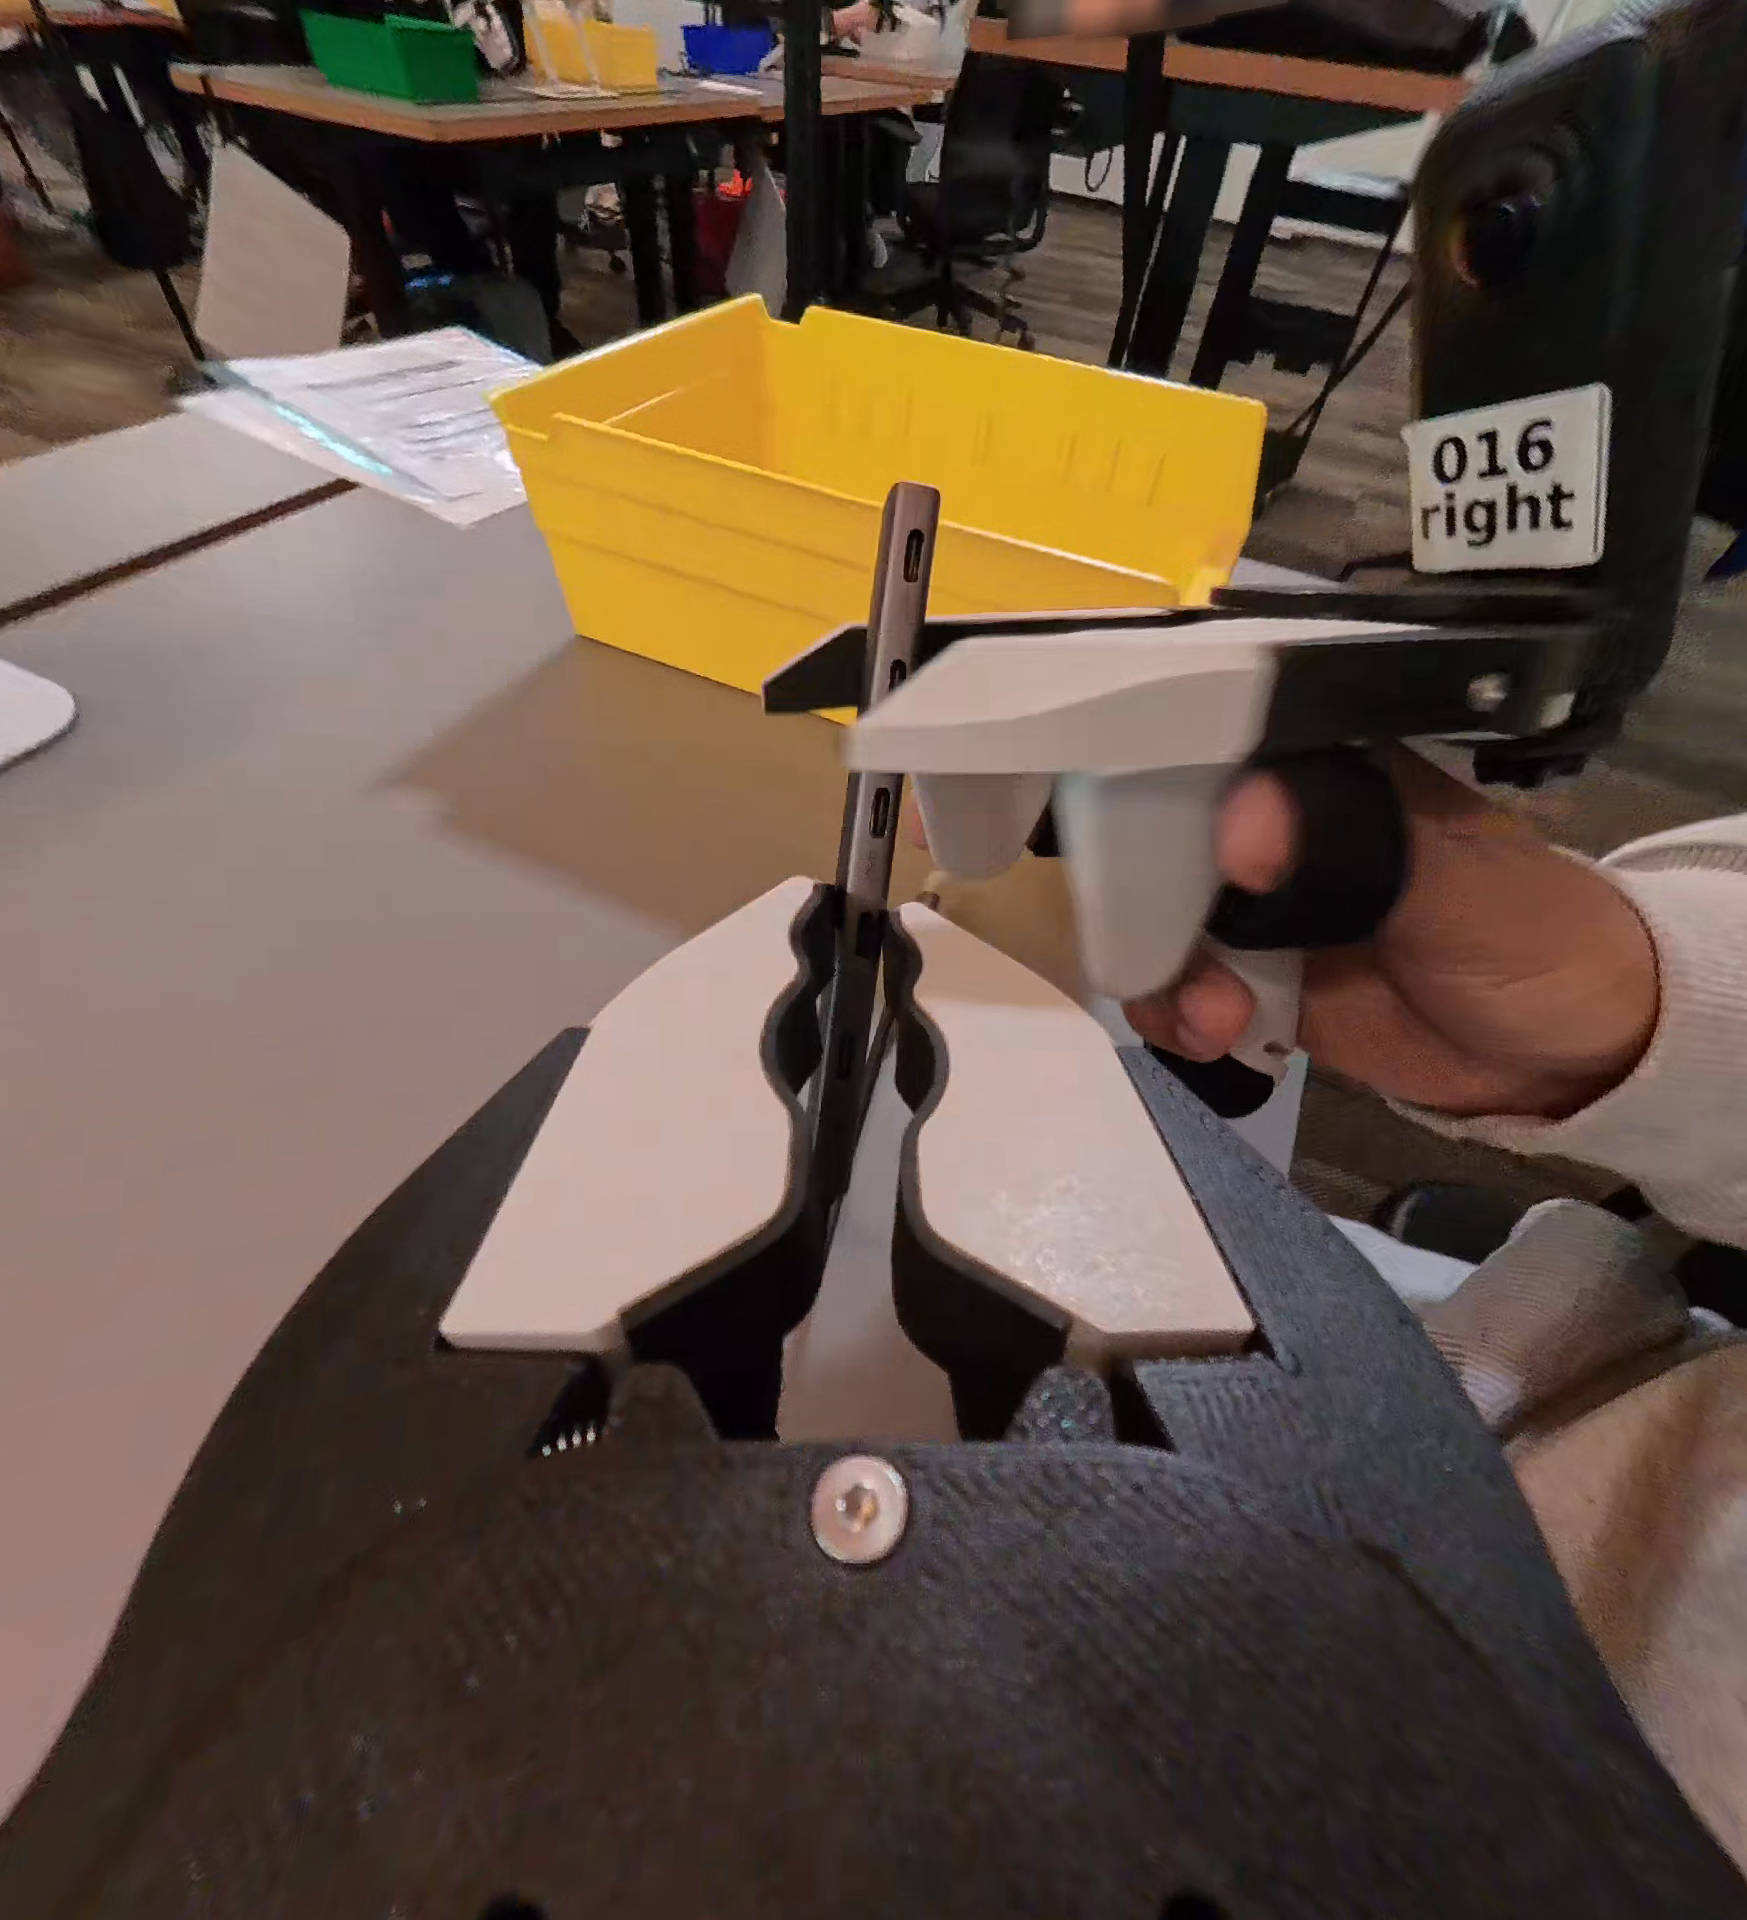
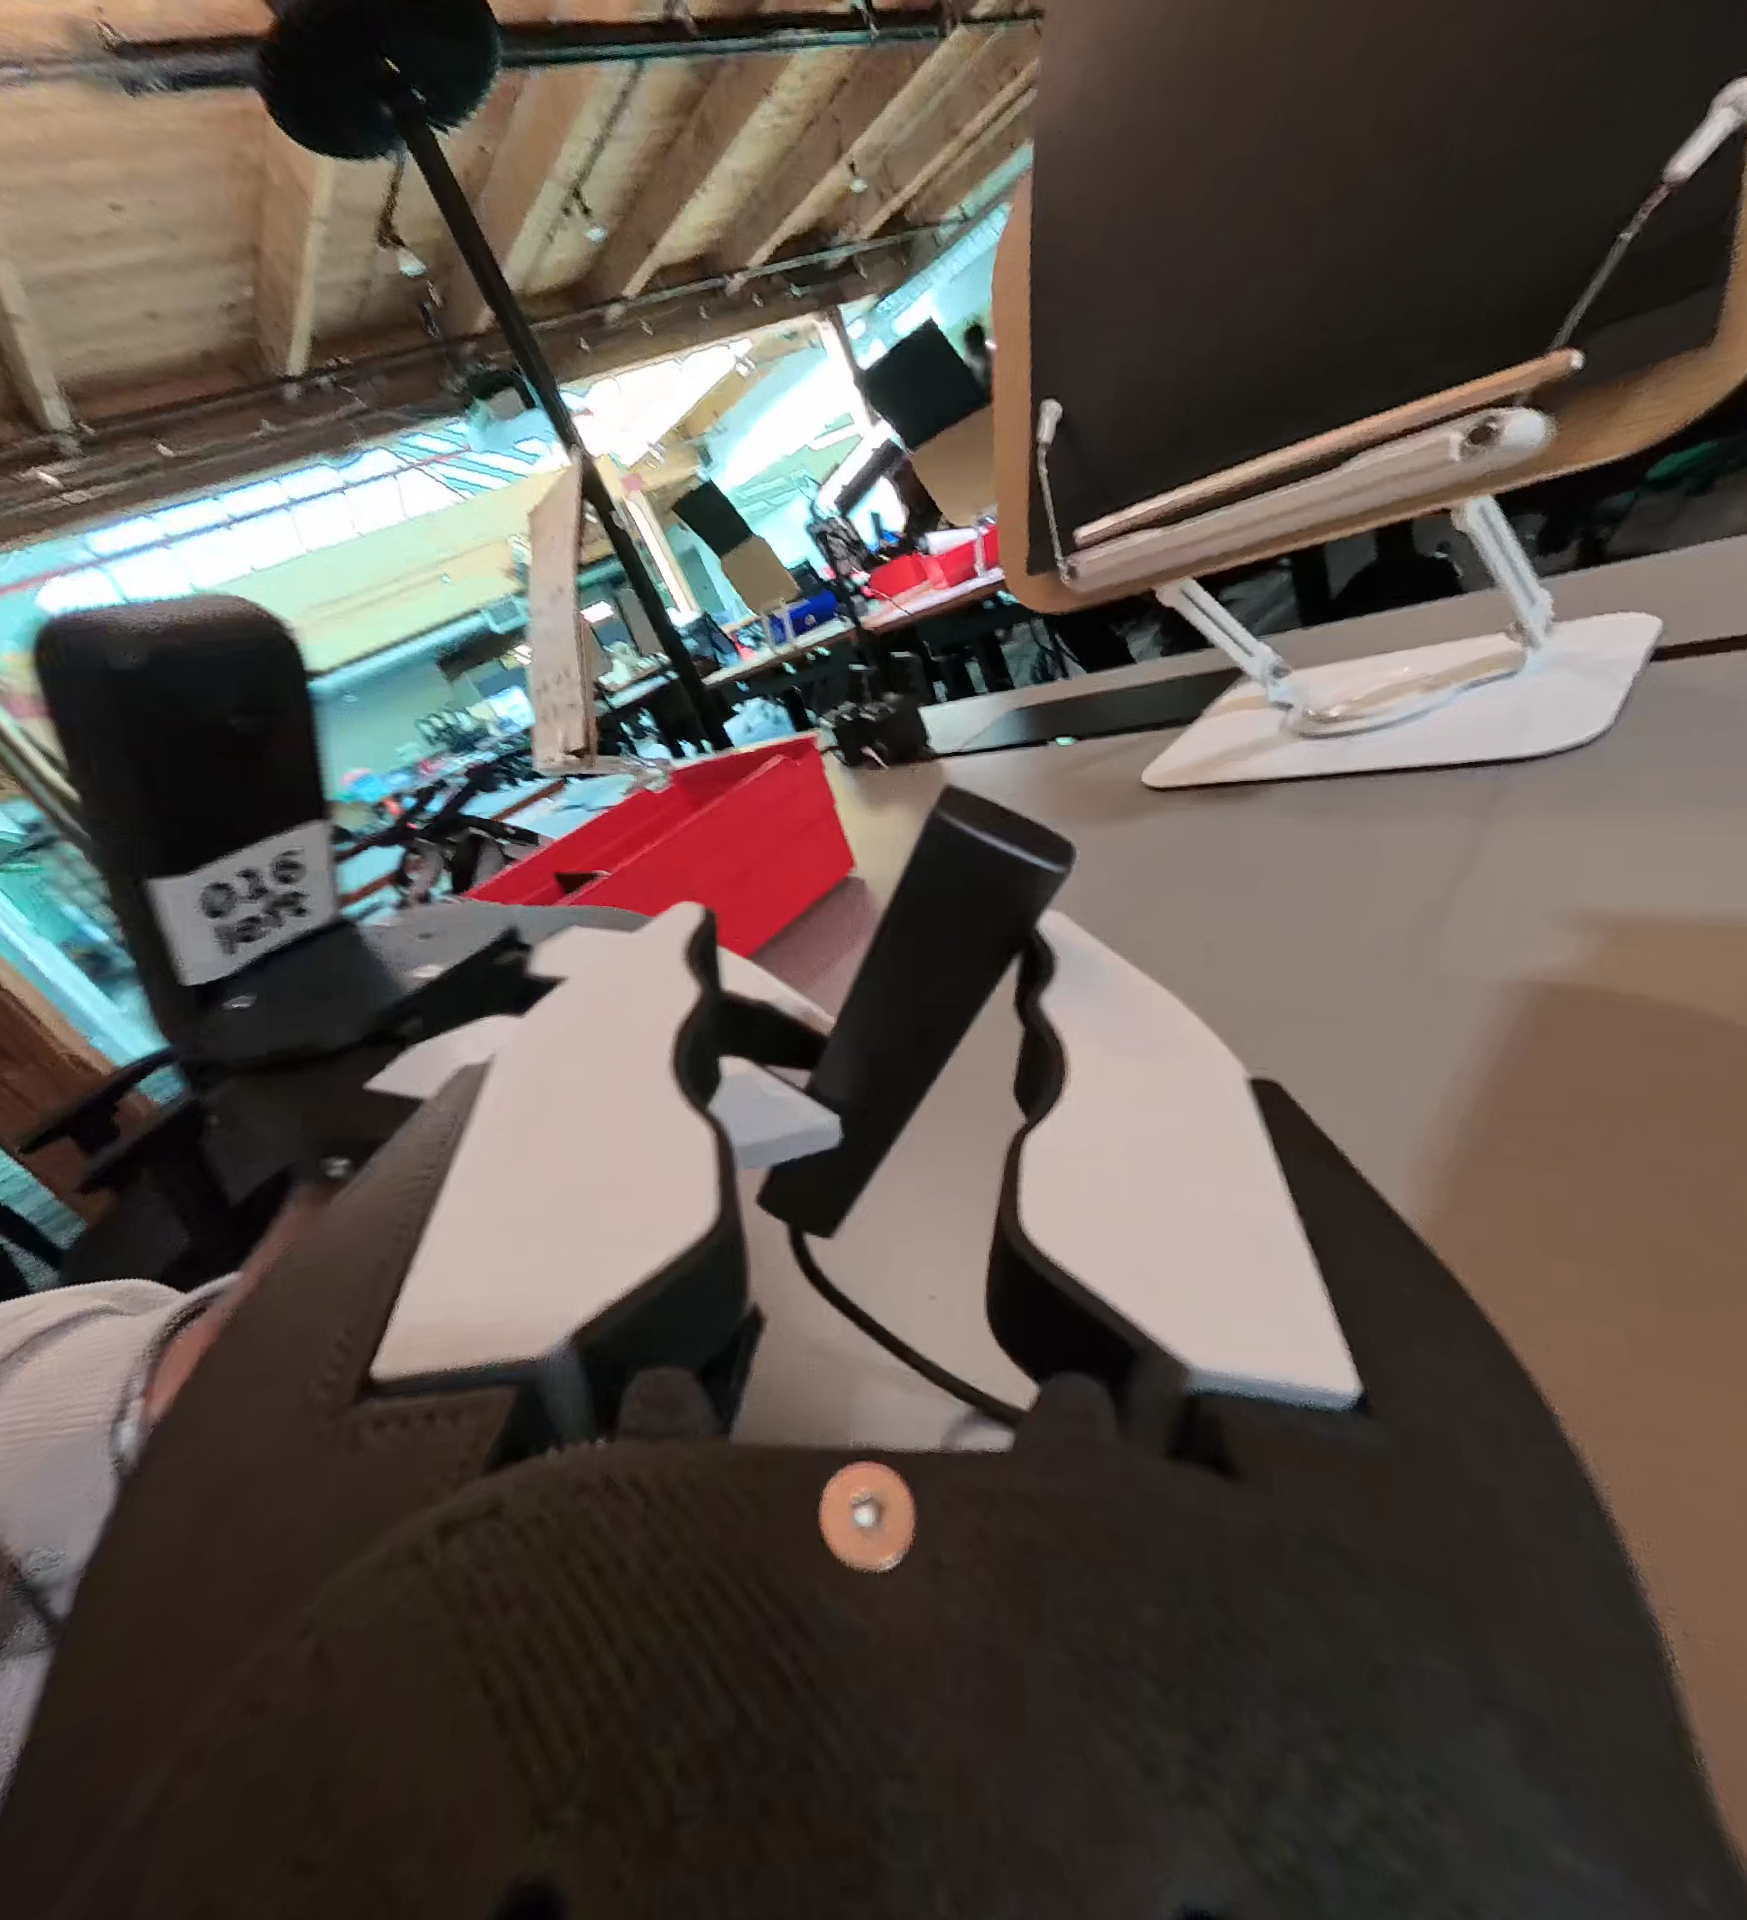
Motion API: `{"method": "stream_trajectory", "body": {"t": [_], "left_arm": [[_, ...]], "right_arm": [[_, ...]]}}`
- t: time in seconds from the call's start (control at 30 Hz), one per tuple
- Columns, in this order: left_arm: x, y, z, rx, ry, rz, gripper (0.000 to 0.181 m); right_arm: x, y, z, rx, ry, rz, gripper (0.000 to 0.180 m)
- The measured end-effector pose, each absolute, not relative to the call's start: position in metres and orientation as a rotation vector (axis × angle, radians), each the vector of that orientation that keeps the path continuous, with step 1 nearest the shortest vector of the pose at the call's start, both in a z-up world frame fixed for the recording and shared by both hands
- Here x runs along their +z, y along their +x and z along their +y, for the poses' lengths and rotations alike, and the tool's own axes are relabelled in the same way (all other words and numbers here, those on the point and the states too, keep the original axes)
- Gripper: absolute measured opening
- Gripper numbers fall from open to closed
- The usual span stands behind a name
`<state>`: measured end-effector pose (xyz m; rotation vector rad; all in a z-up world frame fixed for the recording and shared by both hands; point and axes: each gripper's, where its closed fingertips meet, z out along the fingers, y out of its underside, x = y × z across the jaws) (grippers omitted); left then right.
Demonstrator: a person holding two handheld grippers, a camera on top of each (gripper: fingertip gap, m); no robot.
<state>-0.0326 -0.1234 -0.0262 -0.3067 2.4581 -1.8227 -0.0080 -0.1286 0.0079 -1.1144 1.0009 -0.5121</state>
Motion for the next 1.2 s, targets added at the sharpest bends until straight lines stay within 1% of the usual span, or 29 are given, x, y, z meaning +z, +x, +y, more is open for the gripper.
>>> {"method": "stream_trajectory", "body": {"t": [0.03, 0.07, 0.13, 0.27, 0.3, 0.33, 0.37, 0.4, 0.43, 0.47, 0.5, 0.53, 0.6, 0.67, 0.7, 0.8, 0.83, 0.9, 1.03, 1.07, 1.1, 1.13, 1.2], "left_arm": [[-0.025, -0.034, -0.124, -1.803, -0.268, 2.437, 0.010], [-0.025, -0.035, -0.125, -1.781, -0.232, 2.417, 0.010], [-0.022, -0.039, -0.125, -1.819, -0.171, 2.374, 0.009], [-0.016, -0.042, -0.124, -2.089, -0.232, 2.380, 0.058], [-0.017, -0.039, -0.125, -2.161, -0.295, 2.402, 0.078], [-0.021, -0.035, -0.126, -2.215, -0.377, 2.437, 0.102], [-0.028, -0.032, -0.128, -2.253, -0.452, 2.494, 0.117], [-0.033, -0.036, -0.129, -2.308, -0.480, 2.572, 0.119], [-0.035, -0.044, -0.129, -2.387, -0.470, 2.646, 0.116], [-0.034, -0.053, -0.128, -2.475, -0.442, 2.710, 0.106], [-0.031, -0.063, -0.126, -2.579, -0.396, 2.764, 0.088], [-0.024, -0.073, -0.124, -2.703, -0.360, 2.812, 0.076], [-0.009, -0.086, -0.119, -2.978, -0.365, 2.871, 0.073], [0.000, -0.092, -0.114, -3.195, -0.418, 2.912, 0.059], [-0.001, -0.094, -0.114, -3.235, -0.453, 2.946, 0.055], [0.000, -0.097, -0.111, -3.382, -0.483, 2.956, 0.035], [0.001, -0.097, -0.111, -3.430, -0.510, 2.939, 0.025], [0.001, -0.097, -0.111, -3.503, -0.546, 2.904, 0.024], [0.001, -0.102, -0.111, -3.494, -0.480, 2.945, 0.025], [0.001, -0.101, -0.111, -3.496, -0.493, 2.924, 0.025], [0.002, -0.098, -0.111, -3.520, -0.522, 2.880, 0.024], [0.003, -0.093, -0.110, -3.562, -0.566, 2.819, 0.024], [0.004, -0.080, -0.109, -3.613, -0.691, 2.687, 0.024]], "right_arm": [[0.002, -0.006, -0.134, -0.527, -1.136, 1.035, 0.036], [0.000, -0.007, -0.136, -0.509, -1.143, 1.040, 0.029], [0.003, -0.010, -0.135, -0.431, -1.109, 1.012, 0.027], [0.011, -0.016, -0.138, -0.336, -1.037, 0.950, 0.025], [0.013, -0.018, -0.140, -0.319, -1.025, 0.933, 0.025], [0.015, -0.019, -0.141, -0.298, -1.012, 0.914, 0.025], [0.017, -0.020, -0.143, -0.272, -0.994, 0.897, 0.024], [0.020, -0.022, -0.144, -0.239, -0.971, 0.877, 0.025], [0.023, -0.024, -0.145, -0.201, -0.946, 0.856, 0.024], [0.025, -0.025, -0.146, -0.163, -0.920, 0.838, 0.024], [0.027, -0.027, -0.147, -0.123, -0.899, 0.819, 0.025], [0.028, -0.029, -0.146, -0.077, -0.883, 0.801, 0.025], [0.029, -0.032, -0.143, -0.010, -0.878, 0.774, 0.024], [0.029, -0.035, -0.139, 0.020, -0.890, 0.749, 0.024], [0.031, -0.037, -0.137, 0.035, -0.891, 0.731, 0.024], [0.036, -0.043, -0.133, 0.099, -0.867, 0.685, 0.024], [0.038, -0.044, -0.133, 0.125, -0.852, 0.676, 0.024], [0.039, -0.045, -0.133, 0.160, -0.825, 0.672, 0.024], [0.036, -0.042, -0.130, 0.153, -0.846, 0.694, 0.027], [0.033, -0.038, -0.132, 0.119, -0.843, 0.726, 0.033], [0.029, -0.032, -0.135, 0.066, -0.835, 0.767, 0.049], [0.026, -0.026, -0.139, 0.017, -0.823, 0.800, 0.060], [0.023, -0.022, -0.145, -0.015, -0.817, 0.835, 0.060]]}}
